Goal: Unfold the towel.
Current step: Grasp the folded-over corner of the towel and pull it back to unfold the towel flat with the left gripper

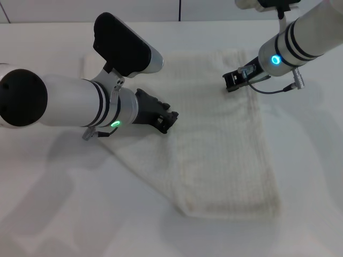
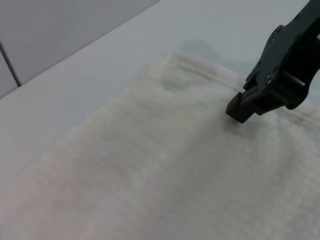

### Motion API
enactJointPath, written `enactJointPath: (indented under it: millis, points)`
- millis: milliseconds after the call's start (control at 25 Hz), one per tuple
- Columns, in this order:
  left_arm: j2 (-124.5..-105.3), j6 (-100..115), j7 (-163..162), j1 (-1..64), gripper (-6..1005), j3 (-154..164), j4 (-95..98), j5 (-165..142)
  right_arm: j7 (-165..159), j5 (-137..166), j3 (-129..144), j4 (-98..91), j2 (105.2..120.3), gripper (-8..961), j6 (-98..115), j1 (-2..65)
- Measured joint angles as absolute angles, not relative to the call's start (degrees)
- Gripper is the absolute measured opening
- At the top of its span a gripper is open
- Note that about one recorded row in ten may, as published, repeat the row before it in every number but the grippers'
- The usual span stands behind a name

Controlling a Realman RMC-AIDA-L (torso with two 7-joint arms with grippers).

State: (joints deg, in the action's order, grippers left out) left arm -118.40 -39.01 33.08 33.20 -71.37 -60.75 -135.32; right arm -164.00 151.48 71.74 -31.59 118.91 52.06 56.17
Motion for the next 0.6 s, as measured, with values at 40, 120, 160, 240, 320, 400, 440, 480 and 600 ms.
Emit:
enactJointPath:
  millis: [40, 120, 160, 240, 320, 400, 440, 480, 600]
  points:
    - [-118.39, -39.2, 33.1, 33.2, 330, -71.4, -61.0, -135.5, -164.0, 151.5, 71.7, -31.6, 118.91, -1, 52.1, 56.1]
    - [-118.39, -39.8, 32.5, 32.9, 285, -71.4, -62.2, -136.6, -164.0, 151.5, 71.7, -31.6, 118.91, 0, 52.1, 56.1]
    - [-118.38, -40.2, 32.1, 32.7, 262, -71.4, -63.0, -137.4, -164.0, 151.5, 71.8, -31.6, 118.91, 0, 52.1, 56.1]
    - [-118.38, -41.0, 31.3, 32.1, 216, -71.4, -64.8, -138.8, -164.0, 151.5, 71.8, -31.7, 118.91, 0, 52.0, 56.2]
    - [-118.38, -41.6, 30.7, 31.7, 171, -71.4, -66.0, -139.7, -164.0, 151.5, 71.7, -31.7, 118.91, 0, 52.1, 56.2]
    - [-118.38, -42.6, 29.7, 31.3, 125, -71.4, -67.5, -141.2, -164.0, 151.5, 71.7, -31.7, 118.91, 0, 52.1, 56.2]
    - [-118.41, -44.5, 27.9, 30.5, 103, -71.4, -70.2, -143.7, -164.0, 151.5, 71.7, -31.7, 118.91, 0, 52.1, 56.2]
    - [-118.44, -45.7, 26.7, 30.1, 80, -71.4, -71.9, -145.3, -164.0, 151.5, 71.7, -31.7, 118.91, 0, 52.1, 56.2]
    - [-118.45, -47.4, 24.6, 29.2, 27, -71.3, -74.8, -148.0, -164.0, 151.5, 71.6, -31.6, 118.91, 0, 52.1, 56.2]
